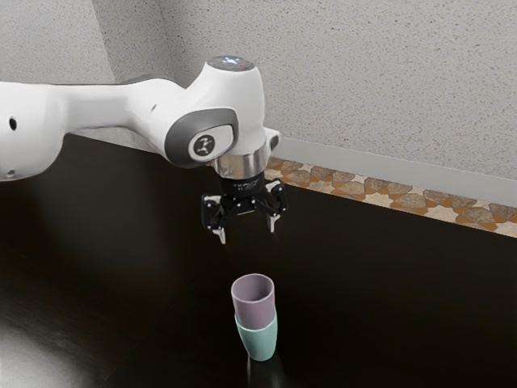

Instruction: Place the left cup onto the right cup

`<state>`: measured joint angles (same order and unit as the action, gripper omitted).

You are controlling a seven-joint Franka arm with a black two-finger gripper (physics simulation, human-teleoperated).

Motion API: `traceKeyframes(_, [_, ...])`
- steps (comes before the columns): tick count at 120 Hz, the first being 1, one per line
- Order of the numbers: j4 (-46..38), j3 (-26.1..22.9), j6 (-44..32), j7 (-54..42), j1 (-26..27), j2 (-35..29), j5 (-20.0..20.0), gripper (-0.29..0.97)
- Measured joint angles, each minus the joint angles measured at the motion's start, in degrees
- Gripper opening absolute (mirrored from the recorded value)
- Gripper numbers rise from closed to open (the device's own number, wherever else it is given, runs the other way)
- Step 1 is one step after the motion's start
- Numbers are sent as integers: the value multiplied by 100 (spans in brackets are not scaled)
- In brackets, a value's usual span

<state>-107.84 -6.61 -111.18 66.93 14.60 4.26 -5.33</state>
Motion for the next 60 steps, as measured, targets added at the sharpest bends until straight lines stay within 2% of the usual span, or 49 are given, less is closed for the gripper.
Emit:
traceKeyframes(22, [89,111,66,-818,12,0,-204,68])
traceKeyframes(60, [172,521,71,-2263,40,7,-289,68])
